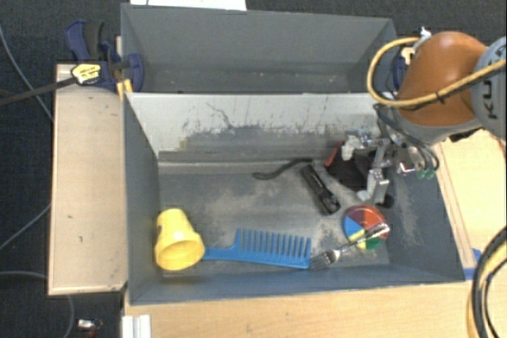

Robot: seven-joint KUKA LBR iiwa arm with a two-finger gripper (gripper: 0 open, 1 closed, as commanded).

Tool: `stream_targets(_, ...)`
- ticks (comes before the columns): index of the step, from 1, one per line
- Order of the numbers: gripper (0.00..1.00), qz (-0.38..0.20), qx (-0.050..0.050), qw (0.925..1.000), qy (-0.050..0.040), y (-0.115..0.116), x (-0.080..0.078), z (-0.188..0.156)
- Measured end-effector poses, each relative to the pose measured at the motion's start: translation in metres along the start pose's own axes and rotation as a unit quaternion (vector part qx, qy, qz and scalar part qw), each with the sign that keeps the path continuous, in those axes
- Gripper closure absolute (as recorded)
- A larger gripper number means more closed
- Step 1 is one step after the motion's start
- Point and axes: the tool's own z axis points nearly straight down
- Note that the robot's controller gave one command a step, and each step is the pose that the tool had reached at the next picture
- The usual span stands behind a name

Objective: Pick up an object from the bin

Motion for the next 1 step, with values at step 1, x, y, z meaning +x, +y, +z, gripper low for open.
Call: stream_targets(1,0.0,-0.128,0.0,0.9917,0.0007,-0.009,0.0017,0.0152)
